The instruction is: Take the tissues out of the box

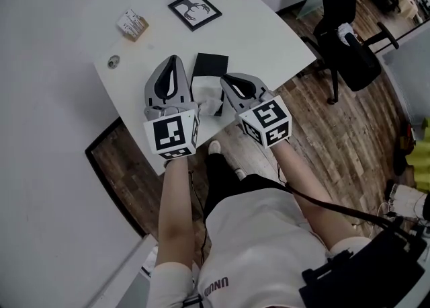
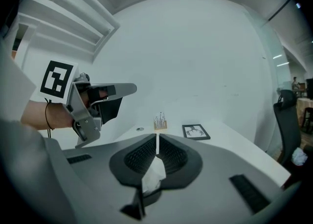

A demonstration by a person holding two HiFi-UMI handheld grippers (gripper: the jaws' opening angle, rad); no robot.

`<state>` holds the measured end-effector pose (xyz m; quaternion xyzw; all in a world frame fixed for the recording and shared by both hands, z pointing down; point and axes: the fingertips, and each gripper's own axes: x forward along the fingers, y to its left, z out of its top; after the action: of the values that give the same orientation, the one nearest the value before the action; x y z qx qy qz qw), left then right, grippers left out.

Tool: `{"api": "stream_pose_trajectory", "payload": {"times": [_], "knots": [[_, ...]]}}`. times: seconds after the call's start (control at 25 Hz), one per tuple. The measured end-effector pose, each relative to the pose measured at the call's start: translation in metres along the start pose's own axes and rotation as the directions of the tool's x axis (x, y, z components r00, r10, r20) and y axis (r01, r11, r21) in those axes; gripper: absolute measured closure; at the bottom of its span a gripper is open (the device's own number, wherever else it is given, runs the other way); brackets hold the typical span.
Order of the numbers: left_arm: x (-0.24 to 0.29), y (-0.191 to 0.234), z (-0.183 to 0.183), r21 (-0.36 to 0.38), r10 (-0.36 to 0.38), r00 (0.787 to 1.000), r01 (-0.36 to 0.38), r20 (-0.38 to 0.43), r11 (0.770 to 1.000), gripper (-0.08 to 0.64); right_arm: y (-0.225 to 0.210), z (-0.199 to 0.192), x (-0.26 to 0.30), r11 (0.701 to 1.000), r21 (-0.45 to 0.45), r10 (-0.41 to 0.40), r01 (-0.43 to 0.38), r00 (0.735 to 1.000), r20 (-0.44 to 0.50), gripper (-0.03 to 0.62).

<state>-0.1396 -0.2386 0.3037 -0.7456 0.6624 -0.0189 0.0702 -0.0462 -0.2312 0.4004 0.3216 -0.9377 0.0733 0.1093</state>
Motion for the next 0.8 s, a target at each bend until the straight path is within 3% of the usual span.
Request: {"api": "stream_pose_trajectory", "payload": {"times": [0.16, 0.28, 0.8], "knots": [[0.013, 0.005, -0.008, -0.005, -0.023, 1.000, 0.023, -0.018, 1.000, 0.548, -0.005, -0.010, 0.013, 1.000, -0.001, -0.004, 0.004, 0.999, -0.049, 0.568], [0.023, 0.009, -0.015, -0.014, -0.034, 0.999, 0.034, -0.028, 0.999, 0.548, -0.006, -0.018, 0.023, 1.000, -0.003, 0.003, -0.003, 0.996, -0.085, 0.478], [0.051, 0.019, -0.039, -0.043, -0.079, 0.995, 0.077, -0.054, 0.996, 0.548, 0.006, -0.059, 0.056, 0.997, 0.007, 0.071, -0.071, 0.970, -0.232, 0.416]]}}
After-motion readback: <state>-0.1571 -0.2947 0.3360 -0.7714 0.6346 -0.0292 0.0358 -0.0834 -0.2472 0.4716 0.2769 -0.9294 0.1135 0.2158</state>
